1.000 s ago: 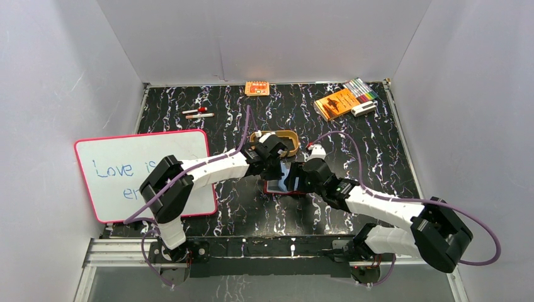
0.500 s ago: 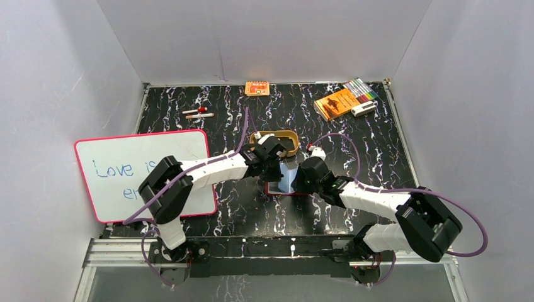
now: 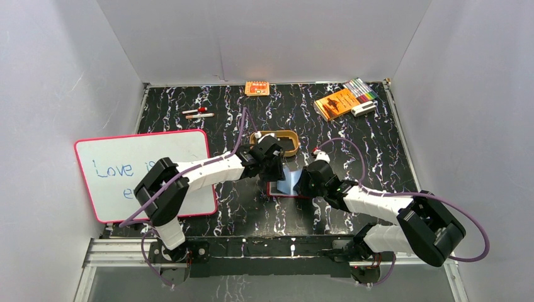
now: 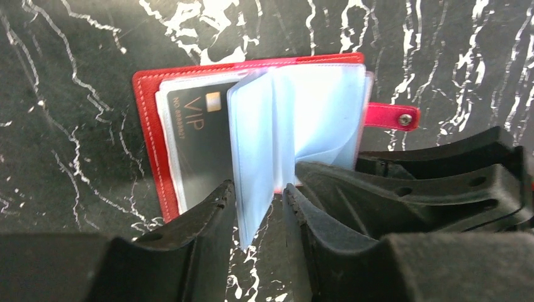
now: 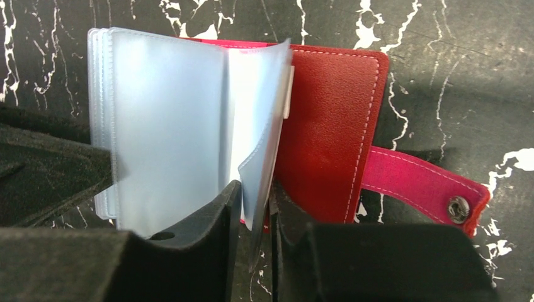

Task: Put the credit cards into the card holder
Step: Open the card holder at the center of the board.

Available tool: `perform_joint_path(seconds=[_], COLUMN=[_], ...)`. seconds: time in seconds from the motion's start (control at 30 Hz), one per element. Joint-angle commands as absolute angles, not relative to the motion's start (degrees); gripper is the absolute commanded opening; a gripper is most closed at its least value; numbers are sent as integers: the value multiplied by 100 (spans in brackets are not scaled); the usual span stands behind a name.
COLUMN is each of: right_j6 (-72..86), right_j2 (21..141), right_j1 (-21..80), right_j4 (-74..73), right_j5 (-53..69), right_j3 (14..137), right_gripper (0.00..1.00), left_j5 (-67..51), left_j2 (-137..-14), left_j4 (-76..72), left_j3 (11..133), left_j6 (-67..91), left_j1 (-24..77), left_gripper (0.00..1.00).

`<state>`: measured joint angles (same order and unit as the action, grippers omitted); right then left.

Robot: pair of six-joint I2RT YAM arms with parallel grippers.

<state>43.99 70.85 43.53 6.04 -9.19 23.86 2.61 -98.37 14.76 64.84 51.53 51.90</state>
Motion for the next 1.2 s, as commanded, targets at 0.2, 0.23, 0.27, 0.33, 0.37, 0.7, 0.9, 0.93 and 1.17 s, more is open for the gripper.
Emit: perform_joint_path(seconds=[0.2, 0.23, 0.27, 0.33, 0.37, 0.7, 0.9, 0.93, 1.17], right_j6=[4287, 4269, 4245, 4188, 4140, 4095, 4233, 4248, 4327], right_j2=[6870, 6820, 6763, 6632, 6575, 6342, 6089, 6031, 5704], right_j1=[4281, 4275, 4272, 4264, 4266, 4258, 4254, 4256, 4249], right_j4=[970, 982, 984, 993, 1007, 1047, 1291, 1329, 1381], right_j5=[-607, -580, -564, -503, -452, -430, -439, -439, -471], right_j3=[2245, 2227, 2205, 2153, 2127, 2039, 1922, 1887, 1688], right_gripper=[50, 54, 57, 65, 68, 89, 94, 95, 99], left_j5=[-407, -427, -438, -439, -444, -421, -422, -422, -422], left_j2=[-9783, -9815, -9850, -9913, -9938, -10020, -10002, -10002, -10035], left_j4=[1031, 1021, 1027, 1070, 1078, 1101, 1094, 1094, 1066], left_j3=[6644, 6666, 6700, 6766, 6791, 6873, 6847, 6839, 6829], left_j6=[4833, 4816, 4798, 4772, 4758, 4758, 4767, 4762, 4755], left_j1=[5140, 5137, 5128, 5126, 5118, 5090, 5098, 5091, 5091], left_gripper=[32, 32, 32, 32, 31, 28, 28, 28, 26])
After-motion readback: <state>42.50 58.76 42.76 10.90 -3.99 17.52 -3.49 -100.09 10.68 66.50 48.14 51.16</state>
